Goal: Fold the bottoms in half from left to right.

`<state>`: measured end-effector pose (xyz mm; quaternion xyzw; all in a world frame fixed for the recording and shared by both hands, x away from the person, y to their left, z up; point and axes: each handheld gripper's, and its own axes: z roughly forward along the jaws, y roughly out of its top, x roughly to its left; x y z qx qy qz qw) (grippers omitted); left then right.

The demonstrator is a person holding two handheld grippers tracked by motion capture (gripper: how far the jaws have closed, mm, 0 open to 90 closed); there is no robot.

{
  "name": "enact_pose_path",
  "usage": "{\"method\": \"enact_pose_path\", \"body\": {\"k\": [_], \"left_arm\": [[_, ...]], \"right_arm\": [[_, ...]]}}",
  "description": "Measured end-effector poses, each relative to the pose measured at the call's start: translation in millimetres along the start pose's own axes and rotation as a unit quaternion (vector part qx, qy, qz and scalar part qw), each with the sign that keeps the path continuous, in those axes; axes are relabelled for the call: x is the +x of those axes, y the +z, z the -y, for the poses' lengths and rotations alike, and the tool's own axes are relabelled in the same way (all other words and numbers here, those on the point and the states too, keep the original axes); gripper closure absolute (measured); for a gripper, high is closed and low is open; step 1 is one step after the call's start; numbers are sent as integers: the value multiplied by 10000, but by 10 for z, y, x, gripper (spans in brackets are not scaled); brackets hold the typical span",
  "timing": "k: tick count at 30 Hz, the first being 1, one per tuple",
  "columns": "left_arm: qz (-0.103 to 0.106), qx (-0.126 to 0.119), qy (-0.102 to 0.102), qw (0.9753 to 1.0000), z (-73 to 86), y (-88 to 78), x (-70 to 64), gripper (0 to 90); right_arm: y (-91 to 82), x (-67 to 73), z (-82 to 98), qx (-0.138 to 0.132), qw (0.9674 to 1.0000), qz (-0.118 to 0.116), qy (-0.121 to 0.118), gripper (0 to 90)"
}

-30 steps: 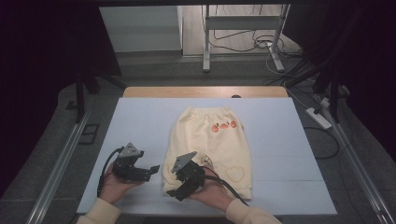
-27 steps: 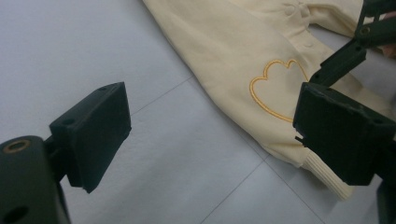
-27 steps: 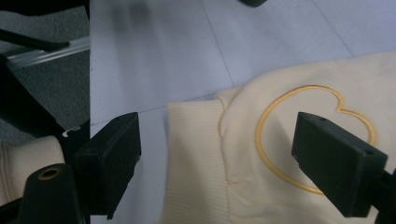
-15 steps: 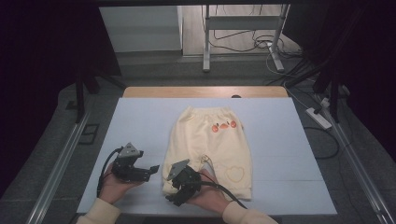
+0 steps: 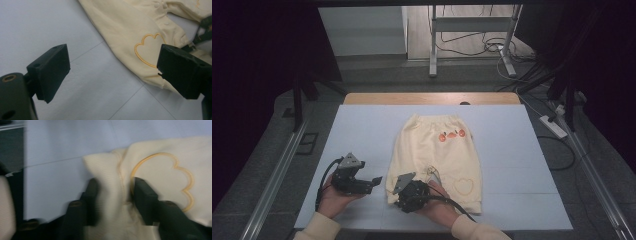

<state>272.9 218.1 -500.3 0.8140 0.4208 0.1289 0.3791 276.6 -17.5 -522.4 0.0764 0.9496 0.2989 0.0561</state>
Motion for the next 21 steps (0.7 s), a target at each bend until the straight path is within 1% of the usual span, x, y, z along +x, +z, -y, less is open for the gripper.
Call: {"method": "enact_pose_path", "body": {"k": [1, 6, 8, 10, 15, 19, 21], "left_arm": [[-2, 9, 13, 10000, -1, -1, 0, 110], [-17, -42, 15, 10000, -5, -15, -5, 114], [-19, -36, 12, 10000, -6, -11, 2, 114], [-19, -28, 2, 10000, -8, -2, 4, 113], [-14, -19, 30, 10000, -17, 11, 2, 115], [-19, -43, 10, 10000, -28, 10, 17, 122], [15, -49, 10, 10000, -37, 6, 26, 134]], "right_arm": [[-2, -5, 5, -32, 10000, -17, 50, 631], [-34, -23, 2, -3, 10000, -37, 46, 713], [-56, -45, -1, 2, 9999, -89, 100, 745], [-74, -59, 2, -50, 9997, -146, 163, 768], [-109, -66, 4, -96, 9997, -154, 150, 786], [-149, -82, 6, -223, 9993, -215, 206, 788], [-183, -80, 1, -274, 9992, -229, 188, 788]]}}
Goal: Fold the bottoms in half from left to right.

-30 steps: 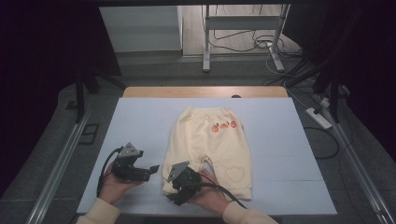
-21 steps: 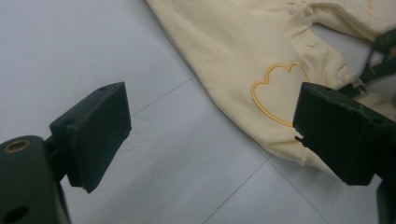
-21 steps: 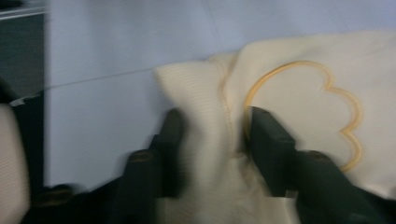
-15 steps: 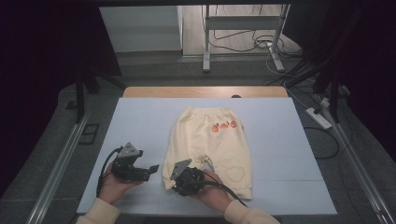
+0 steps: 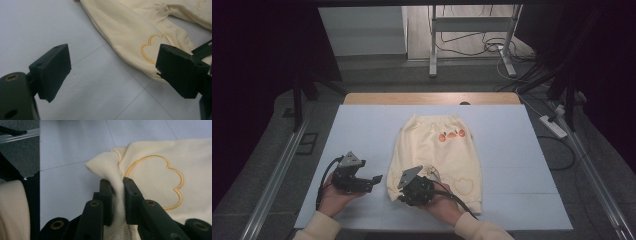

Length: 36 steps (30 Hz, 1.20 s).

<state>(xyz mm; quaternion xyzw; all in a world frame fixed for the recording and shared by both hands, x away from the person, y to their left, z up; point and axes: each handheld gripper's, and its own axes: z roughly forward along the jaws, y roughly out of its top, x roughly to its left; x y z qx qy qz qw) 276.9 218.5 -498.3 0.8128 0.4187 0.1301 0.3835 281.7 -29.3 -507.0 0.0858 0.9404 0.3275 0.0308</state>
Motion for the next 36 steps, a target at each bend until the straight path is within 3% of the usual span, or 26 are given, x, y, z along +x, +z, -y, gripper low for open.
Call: {"method": "enact_pose_path", "body": {"k": [16, 26, 36], "left_arm": [[65, -38, -3, 10000, -306, 150, 89, 162], [78, -144, -132, 9998, -505, 258, 251, 171], [89, -27, -78, 9999, -620, 360, 308, 177]], "right_arm": [[-77, 26, -3, -77, 10000, -5, -36, 789], [-82, 24, 3, -62, 10000, -30, -35, 788], [-80, 21, 5, -32, 10000, -34, -36, 788]]}}
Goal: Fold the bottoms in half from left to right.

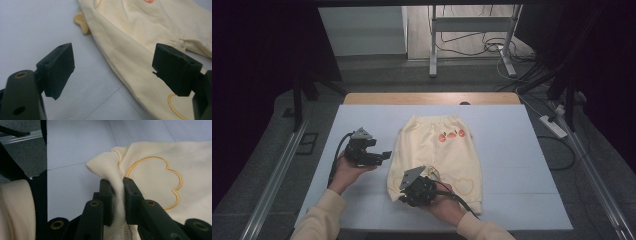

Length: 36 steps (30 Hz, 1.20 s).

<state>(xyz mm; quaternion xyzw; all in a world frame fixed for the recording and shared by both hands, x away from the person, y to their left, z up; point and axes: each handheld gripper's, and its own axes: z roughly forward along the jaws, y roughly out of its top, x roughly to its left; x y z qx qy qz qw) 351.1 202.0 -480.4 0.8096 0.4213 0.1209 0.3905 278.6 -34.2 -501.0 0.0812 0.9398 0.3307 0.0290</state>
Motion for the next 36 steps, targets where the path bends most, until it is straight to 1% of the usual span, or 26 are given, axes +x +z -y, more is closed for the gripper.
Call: {"method": "enact_pose_path", "body": {"k": [2, 3, 7, 10, 12, 14, 15, 18, 22, 24, 29, 31, 34, 36], "left_arm": [[46, 18, -5, 10000, -28, 21, 26, 179], [39, 43, 27, 10000, -42, 31, 36, 179], [52, 89, 8, 9999, -95, 86, 87, 184], [62, 75, -16, 10000, -156, 152, 113, 187], [32, 119, 34, 9999, -206, 201, 120, 187], [53, 130, 32, 9999, -244, 245, 128, 187], [62, 111, 21, 9999, -251, 260, 134, 187], [48, 197, 15, 9998, -267, 297, 160, 187], [39, 214, 3, 9998, -286, 328, 196, 187], [34, 210, -29, 9998, -305, 346, 220, 187], [5, 234, -21, 9997, -374, 411, 267, 190], [-13, 248, -36, 9997, -410, 443, 284, 190], [25, 205, -61, 9998, -464, 472, 288, 191], [6, 219, -3, 9998, -496, 489, 281, 191]], "right_arm": [[7, 1, 0, -15, 10000, 4, -5, 788], [10, 0, 1, -10, 10000, -15, -6, 788], [14, -4, 0, 22, 10000, -17, -2, 788], [10, -4, 1, 22, 10000, -15, 1, 788], [8, -4, 1, 22, 10000, -17, 6, 787], [11, 1, 0, 27, 10000, -11, 20, 787], [12, 2, 1, 34, 10000, -4, 2, 787], [11, -2, 5, 33, 10000, -13, 2, 787], [13, -2, 12, 1, 10000, -25, 30, 787], [12, 0, 7, 35, 10000, -8, 11, 787], [18, 0, 7, 35, 10000, -12, 13, 787], [25, 2, 9, 16, 10000, -21, 37, 786], [16, -9, 13, -12, 9999, -60, 121, 786], [15, -20, 24, -75, 9998, -99, 177, 786]]}}
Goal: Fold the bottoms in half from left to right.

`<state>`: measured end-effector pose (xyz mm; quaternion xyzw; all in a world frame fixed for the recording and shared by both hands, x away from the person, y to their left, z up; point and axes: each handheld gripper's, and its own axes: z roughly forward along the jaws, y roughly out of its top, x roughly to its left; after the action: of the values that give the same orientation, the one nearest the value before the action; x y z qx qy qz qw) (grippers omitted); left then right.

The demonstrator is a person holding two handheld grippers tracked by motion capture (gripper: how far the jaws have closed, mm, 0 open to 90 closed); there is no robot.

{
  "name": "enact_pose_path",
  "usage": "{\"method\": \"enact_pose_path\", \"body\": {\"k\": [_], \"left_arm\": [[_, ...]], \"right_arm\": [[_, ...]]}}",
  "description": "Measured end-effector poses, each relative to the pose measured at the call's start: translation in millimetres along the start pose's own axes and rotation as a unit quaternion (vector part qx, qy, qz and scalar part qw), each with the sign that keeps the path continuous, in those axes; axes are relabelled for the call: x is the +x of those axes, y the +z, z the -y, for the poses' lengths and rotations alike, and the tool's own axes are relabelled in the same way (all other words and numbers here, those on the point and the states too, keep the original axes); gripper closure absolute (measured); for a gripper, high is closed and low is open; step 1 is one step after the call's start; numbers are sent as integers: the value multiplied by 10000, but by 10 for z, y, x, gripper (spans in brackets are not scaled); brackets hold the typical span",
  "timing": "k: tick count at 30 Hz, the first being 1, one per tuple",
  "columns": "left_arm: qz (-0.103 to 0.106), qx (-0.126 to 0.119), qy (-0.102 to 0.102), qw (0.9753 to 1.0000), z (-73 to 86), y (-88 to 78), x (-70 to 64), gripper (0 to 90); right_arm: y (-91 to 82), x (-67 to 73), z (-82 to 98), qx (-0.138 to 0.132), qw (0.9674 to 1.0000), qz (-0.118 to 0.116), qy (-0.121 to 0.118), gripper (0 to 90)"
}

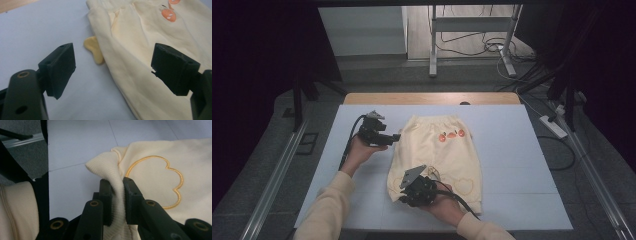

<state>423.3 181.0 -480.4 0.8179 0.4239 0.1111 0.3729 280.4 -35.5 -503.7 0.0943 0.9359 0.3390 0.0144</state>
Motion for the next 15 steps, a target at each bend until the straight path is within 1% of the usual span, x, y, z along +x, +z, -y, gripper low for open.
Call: {"method": "enact_pose_path", "body": {"k": [2, 6, 8, 11, 12, 15], "left_arm": [[-17, 22, 25, 10000, -24, 20, -5, 191], [-9, 56, -4, 10000, -60, 85, 8, 193], [-25, 97, 19, 9999, -75, 130, 15, 199], [-72, 201, -1, 9998, -94, 214, 19, 203], [-95, 212, -1, 9997, -96, 230, 23, 205], [-183, 227, -67, 9996, -91, 292, 35, 226]], "right_arm": [[2, -6, 4, 20, 10000, -10, -5, 786], [7, 5, 1, 49, 10000, 28, -70, 786], [3, 6, 1, 46, 10000, 26, -49, 786], [-4, 6, 2, 10, 10000, 15, -75, 786], [-10, 3, 3, 7, 9999, 9, -124, 786], [-16, 0, 5, 1, 9999, 8, -122, 786]]}}
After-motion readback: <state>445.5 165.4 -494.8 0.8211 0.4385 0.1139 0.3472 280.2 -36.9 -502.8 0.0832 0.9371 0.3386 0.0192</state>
